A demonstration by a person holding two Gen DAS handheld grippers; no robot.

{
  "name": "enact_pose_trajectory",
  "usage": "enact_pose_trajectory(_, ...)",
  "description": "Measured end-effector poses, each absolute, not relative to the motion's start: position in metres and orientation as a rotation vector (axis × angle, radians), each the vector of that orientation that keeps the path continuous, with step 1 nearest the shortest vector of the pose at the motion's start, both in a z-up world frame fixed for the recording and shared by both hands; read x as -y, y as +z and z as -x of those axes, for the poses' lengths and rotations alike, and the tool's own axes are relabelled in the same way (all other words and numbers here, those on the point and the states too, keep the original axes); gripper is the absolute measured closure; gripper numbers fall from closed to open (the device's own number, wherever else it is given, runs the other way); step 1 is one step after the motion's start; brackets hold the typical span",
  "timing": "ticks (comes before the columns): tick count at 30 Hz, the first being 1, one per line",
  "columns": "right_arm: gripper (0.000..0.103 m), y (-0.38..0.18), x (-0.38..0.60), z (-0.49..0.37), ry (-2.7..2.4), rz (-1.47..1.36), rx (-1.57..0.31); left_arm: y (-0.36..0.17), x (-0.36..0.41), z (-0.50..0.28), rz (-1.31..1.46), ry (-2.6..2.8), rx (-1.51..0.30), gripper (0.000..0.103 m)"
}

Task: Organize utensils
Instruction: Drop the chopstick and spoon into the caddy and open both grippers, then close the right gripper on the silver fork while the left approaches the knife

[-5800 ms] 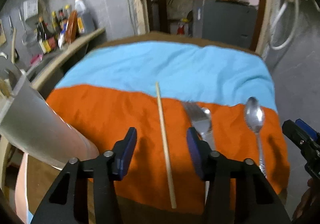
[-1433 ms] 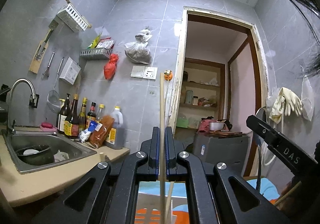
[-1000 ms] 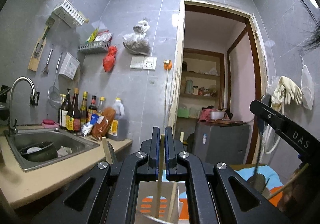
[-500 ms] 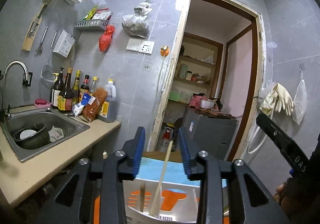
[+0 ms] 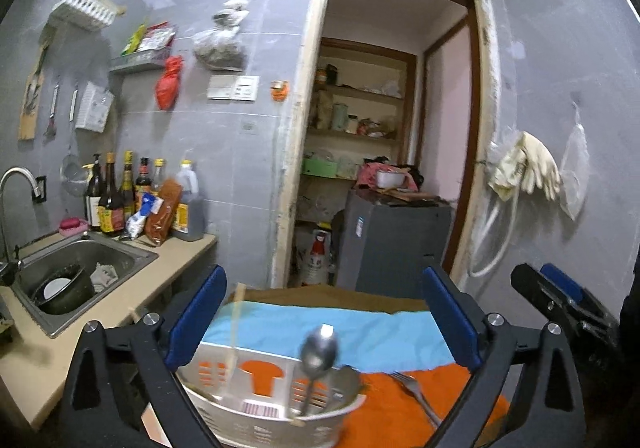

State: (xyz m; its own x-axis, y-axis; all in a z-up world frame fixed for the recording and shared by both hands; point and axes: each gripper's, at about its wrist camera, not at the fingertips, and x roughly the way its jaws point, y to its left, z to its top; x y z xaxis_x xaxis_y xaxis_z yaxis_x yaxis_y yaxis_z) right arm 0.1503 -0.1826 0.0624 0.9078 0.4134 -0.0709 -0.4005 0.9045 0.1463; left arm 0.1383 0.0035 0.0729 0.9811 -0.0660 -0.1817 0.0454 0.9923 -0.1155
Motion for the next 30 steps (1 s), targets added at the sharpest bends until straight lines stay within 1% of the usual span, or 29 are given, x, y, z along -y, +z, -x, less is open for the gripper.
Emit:
enact_pose_trajectory(9,0.0,0.054,0.244,-0.146,0.373,-0.097,-0.154,0.046,0.063,-0.138,0.087,-0.105,-0.265,0.007)
enact_pose_trajectory(17,0.0,0.017,0.285,-0.162,0.378,-0.097,-0.308,0.004,0.106,-0.143,0.102,-0.103,-0.396,0.007)
enact_pose_trajectory(28,0.0,-0.046,0.305,-0.192,0.431,-0.121,-0.538,-0.063,0.117,-0.169,0.132,-0.001,-0.623,0.007)
enact_pose_trajectory(30,0.003,-0.054,0.304,-0.196,0.452,-0.122,-0.572,-0.075,0.116,-0.173,0.132,0.021,-0.669,0.007)
